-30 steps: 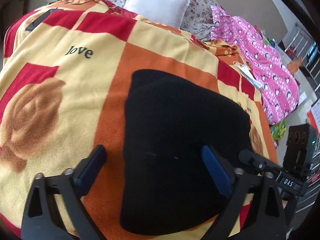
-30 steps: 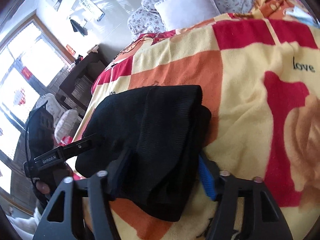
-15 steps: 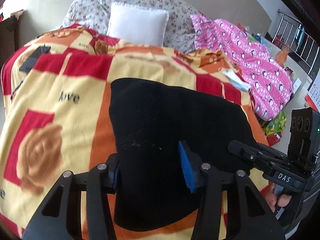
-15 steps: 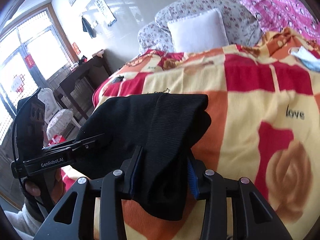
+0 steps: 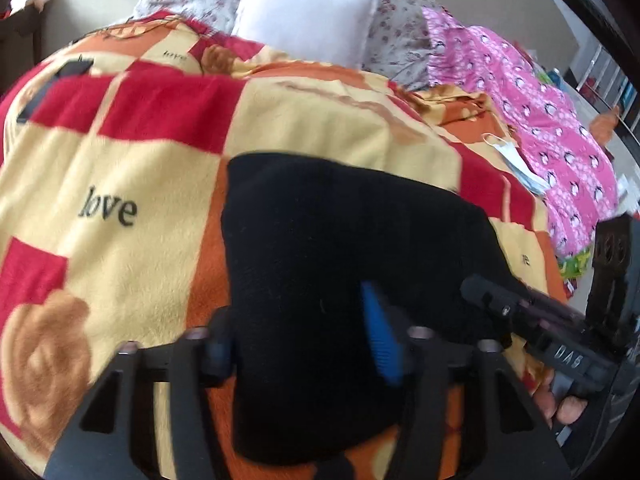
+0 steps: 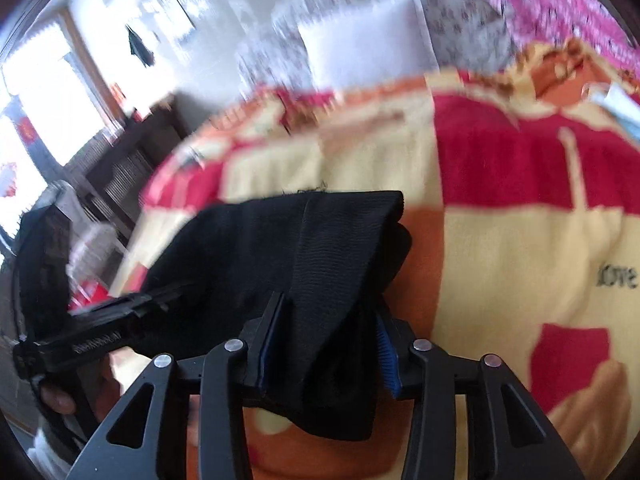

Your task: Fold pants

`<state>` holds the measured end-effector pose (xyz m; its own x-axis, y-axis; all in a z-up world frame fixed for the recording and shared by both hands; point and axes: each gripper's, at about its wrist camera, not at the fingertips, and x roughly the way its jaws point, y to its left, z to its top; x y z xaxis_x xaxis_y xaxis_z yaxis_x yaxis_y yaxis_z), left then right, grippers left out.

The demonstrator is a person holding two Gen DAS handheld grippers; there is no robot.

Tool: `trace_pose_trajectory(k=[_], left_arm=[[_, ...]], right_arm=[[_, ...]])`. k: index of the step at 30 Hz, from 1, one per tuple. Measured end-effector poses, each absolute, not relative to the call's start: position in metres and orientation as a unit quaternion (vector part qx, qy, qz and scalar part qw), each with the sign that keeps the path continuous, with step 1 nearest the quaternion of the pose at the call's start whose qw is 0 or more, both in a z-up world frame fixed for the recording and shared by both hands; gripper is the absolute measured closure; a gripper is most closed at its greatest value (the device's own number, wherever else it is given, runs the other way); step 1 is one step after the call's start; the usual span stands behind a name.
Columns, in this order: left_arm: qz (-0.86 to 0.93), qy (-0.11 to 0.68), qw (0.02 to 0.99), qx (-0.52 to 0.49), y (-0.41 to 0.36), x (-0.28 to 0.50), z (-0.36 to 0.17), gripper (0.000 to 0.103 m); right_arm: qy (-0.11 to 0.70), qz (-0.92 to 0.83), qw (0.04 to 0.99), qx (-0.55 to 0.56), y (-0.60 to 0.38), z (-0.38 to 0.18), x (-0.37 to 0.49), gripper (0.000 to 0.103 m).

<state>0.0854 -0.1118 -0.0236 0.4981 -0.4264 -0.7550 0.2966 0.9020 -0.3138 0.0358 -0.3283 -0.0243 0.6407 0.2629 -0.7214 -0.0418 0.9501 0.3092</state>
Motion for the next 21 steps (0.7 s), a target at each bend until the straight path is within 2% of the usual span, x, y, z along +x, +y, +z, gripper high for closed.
trace_pose_trajectory(k=[3,10,13,15,17,21], left_arm=[[-0.205,0.451,0.866,-0.069,-0.107,0.084,-0.022,0.028],[-0.171,0.425,0.888,-0.041,-0.105,0.071,0.0,0.028],[-0.161,0.418,0.893,-0.033,-0.107,0.07,0.003,0.028],[-0.15,0.417,0.896,-0.017,-0.111,0.072,0.001,0.028],[-0.143,0.421,0.896,0.0,-0.116,0.074,-0.005,0.028],[-0.136,0.415,0.899,0.002,-0.116,0.072,-0.014,0.021]], right_arm=[[0.409,0.089,0.897,0.142,-0.332,-0.027,0.032,0.051],[0.366,0.09,0.921,0.102,-0.324,0.016,0.005,0.049],[0.351,0.104,0.928,0.065,-0.304,0.032,-0.001,0.057],[0.358,0.108,0.926,0.044,-0.293,0.031,0.004,0.077],[0.377,0.098,0.921,0.023,-0.284,0.019,0.009,0.078],[0.399,0.079,0.913,0.017,-0.284,-0.014,0.009,0.078]])
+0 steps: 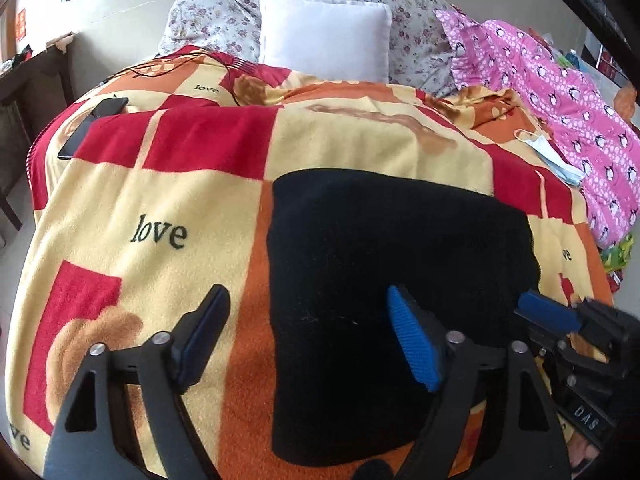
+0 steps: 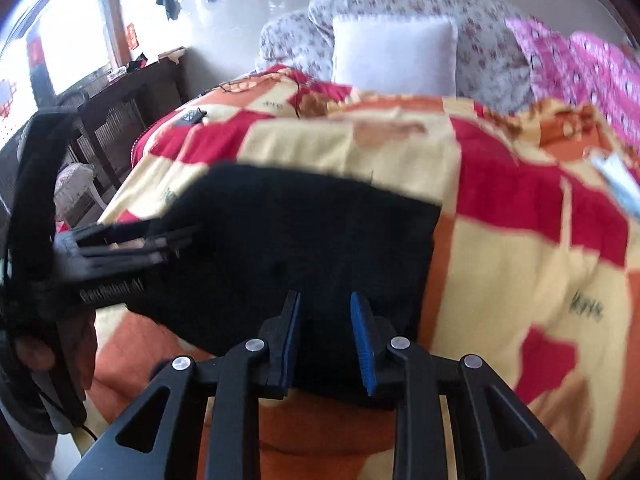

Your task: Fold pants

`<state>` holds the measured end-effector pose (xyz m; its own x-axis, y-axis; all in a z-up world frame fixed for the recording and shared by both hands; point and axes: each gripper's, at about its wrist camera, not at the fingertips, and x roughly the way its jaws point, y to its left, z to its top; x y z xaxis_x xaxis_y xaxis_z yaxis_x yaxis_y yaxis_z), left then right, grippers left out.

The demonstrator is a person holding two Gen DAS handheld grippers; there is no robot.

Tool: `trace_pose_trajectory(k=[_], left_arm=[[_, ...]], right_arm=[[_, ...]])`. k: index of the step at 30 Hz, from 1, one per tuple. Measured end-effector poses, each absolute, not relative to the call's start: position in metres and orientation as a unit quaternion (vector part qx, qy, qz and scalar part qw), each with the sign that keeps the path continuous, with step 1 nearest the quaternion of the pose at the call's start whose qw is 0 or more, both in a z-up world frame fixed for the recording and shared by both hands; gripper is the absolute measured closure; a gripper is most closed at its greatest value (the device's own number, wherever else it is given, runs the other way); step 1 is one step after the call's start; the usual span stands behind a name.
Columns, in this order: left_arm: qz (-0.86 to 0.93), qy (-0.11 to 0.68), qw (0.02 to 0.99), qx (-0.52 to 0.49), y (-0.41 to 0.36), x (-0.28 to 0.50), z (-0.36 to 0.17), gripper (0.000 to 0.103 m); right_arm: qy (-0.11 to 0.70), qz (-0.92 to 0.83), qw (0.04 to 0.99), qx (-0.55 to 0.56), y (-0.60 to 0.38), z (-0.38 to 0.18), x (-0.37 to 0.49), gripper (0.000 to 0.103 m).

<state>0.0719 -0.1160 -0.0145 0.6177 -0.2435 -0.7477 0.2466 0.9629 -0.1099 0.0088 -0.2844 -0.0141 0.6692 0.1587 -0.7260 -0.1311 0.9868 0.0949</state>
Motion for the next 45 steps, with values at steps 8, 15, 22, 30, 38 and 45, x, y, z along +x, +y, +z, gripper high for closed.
trace_pose_trajectory(k=[8,15,22,30,38,45], left_arm=[[-0.128,0.401,0.907,0.023,-0.12,0.062,-0.004,0.021],[-0.112,0.372,0.921,0.017,-0.113,0.044,0.013,0.021],[-0.101,0.36,0.927,0.023,-0.113,0.027,0.02,0.021],[-0.093,0.337,0.936,0.032,-0.111,0.005,0.024,0.021],[-0.091,0.334,0.938,0.031,-0.107,-0.003,0.021,0.021],[-0.091,0.338,0.936,0.03,-0.107,-0.007,0.017,0.021]], right_arm=[[0.377,0.088,0.921,0.041,-0.288,0.009,0.0,0.069],[0.357,0.079,0.929,0.054,-0.287,0.025,-0.007,0.056],[0.348,0.069,0.933,0.066,-0.286,0.028,-0.014,0.04],[0.353,0.07,0.93,0.071,-0.282,0.025,-0.022,0.036],[0.361,0.064,0.928,0.069,-0.283,0.02,-0.029,0.035],[0.369,0.063,0.925,0.067,-0.282,0.016,-0.031,0.035]])
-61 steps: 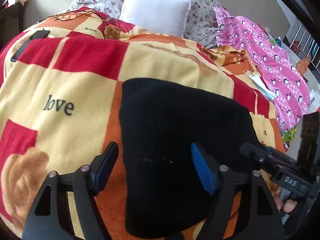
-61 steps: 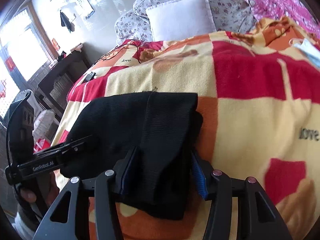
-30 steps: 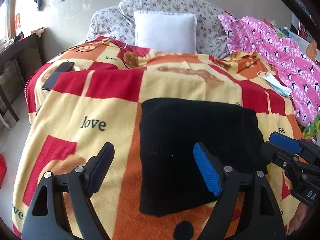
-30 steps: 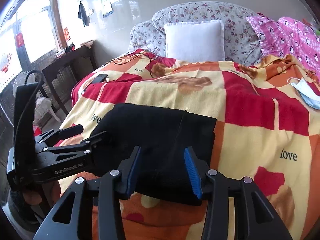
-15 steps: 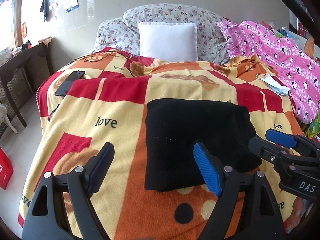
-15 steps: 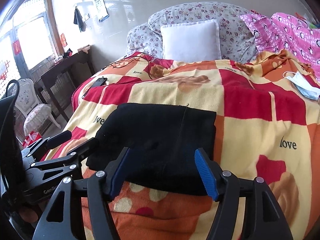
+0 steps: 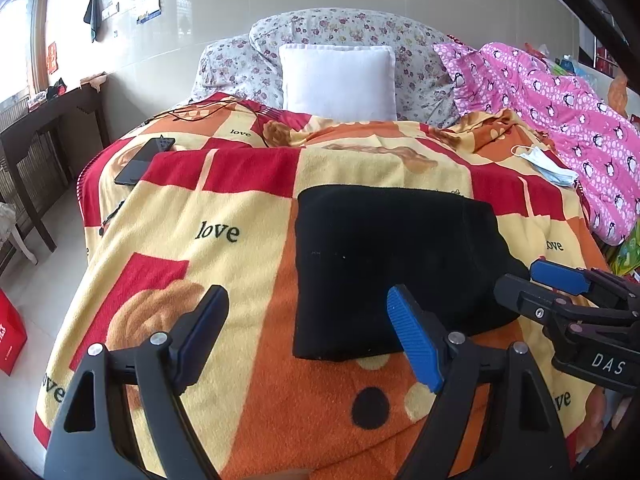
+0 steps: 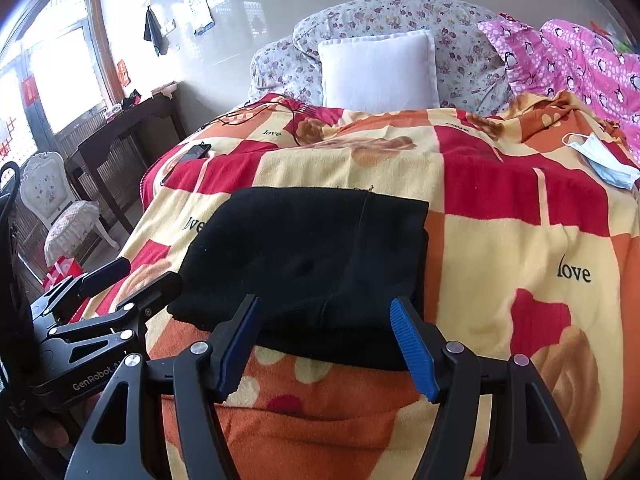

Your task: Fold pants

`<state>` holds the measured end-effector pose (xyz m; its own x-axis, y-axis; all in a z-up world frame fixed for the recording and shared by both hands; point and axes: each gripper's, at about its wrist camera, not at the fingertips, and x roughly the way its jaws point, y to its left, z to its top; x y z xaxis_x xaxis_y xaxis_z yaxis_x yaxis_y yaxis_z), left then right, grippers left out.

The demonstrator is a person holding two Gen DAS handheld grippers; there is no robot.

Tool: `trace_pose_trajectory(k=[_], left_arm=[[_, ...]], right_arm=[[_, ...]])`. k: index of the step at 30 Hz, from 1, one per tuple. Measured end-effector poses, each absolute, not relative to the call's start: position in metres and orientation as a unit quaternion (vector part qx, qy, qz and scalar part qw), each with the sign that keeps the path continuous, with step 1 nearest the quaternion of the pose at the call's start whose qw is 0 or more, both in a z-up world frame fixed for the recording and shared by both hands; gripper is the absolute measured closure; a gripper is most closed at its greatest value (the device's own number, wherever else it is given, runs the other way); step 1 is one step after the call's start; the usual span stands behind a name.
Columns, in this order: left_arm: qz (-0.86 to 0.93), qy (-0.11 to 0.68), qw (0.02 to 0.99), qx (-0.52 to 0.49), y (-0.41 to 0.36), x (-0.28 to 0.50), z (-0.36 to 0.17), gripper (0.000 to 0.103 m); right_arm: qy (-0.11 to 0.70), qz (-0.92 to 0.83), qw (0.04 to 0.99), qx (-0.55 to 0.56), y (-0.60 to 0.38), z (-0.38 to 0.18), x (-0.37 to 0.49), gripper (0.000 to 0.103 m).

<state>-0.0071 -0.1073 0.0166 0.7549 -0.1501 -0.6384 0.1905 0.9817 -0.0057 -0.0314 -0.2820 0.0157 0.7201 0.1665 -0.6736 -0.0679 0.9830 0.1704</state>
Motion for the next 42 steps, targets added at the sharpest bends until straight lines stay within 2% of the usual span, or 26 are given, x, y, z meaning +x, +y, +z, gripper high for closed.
trace_pose_trajectory(k=[6,42], left_arm=[[-0.091,0.342,0.935,0.027,-0.1068,-0.0082,0.0149,0.021],[-0.099,0.35,0.931,0.036,-0.113,-0.0096,0.011,0.021]], right_arm=[[0.374,0.061,0.923,0.068,-0.2833,0.0127,-0.0307,0.032],[0.38,0.067,0.92,0.068,-0.2858,0.009,-0.0288,0.031]])
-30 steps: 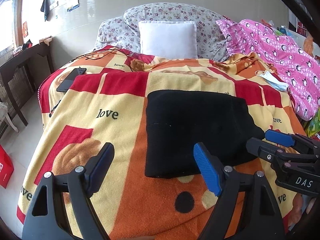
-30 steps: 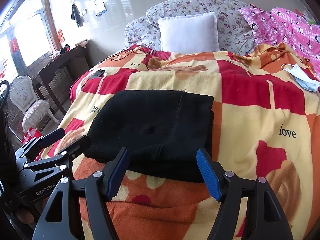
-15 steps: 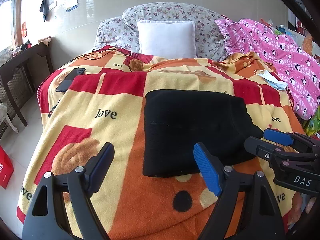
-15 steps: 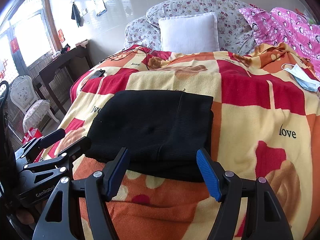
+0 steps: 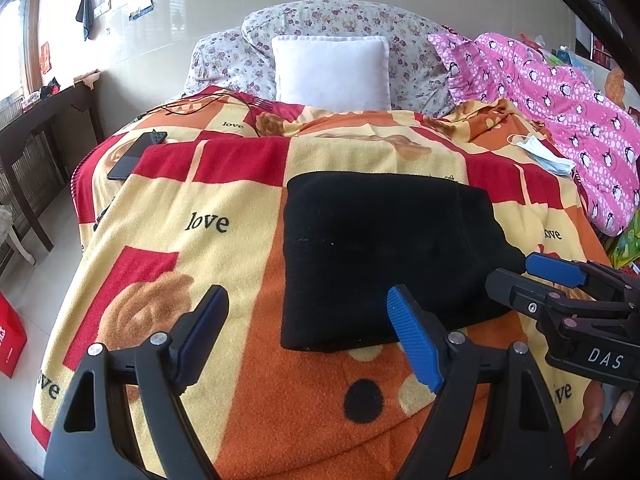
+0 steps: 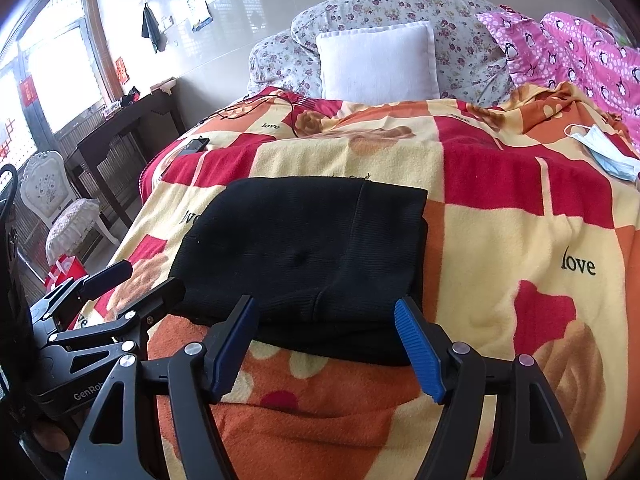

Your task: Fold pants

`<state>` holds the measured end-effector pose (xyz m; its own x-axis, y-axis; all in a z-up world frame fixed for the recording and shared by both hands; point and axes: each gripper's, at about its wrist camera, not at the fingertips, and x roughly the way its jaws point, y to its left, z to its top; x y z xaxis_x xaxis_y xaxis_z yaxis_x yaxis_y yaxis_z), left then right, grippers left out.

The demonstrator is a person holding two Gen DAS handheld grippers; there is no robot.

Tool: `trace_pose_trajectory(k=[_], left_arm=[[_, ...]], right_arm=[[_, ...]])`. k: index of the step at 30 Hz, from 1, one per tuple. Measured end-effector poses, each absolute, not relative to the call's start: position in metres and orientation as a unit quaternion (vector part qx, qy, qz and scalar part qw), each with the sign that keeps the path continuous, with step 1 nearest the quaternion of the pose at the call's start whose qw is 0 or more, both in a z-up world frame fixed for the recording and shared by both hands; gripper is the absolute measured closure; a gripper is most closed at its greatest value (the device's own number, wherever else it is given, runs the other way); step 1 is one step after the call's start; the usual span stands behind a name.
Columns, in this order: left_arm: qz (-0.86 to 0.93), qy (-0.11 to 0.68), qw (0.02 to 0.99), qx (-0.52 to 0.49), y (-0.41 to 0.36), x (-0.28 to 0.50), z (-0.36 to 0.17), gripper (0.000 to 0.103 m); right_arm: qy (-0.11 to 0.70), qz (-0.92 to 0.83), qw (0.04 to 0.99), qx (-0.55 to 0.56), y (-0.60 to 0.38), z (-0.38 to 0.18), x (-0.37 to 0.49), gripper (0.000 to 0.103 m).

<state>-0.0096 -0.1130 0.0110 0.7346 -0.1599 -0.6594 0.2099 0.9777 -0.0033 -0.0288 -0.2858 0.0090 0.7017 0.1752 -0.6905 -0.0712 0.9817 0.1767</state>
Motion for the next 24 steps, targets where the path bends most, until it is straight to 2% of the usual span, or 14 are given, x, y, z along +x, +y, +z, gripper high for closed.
trace_pose_trajectory(k=[24], left_arm=[[-0.101,0.353,0.929,0.037,-0.1169,-0.0068,0.0082,0.021]], right_arm=[[0.385,0.069,0.918,0.065,-0.2844,0.0072,-0.0193,0.029]])
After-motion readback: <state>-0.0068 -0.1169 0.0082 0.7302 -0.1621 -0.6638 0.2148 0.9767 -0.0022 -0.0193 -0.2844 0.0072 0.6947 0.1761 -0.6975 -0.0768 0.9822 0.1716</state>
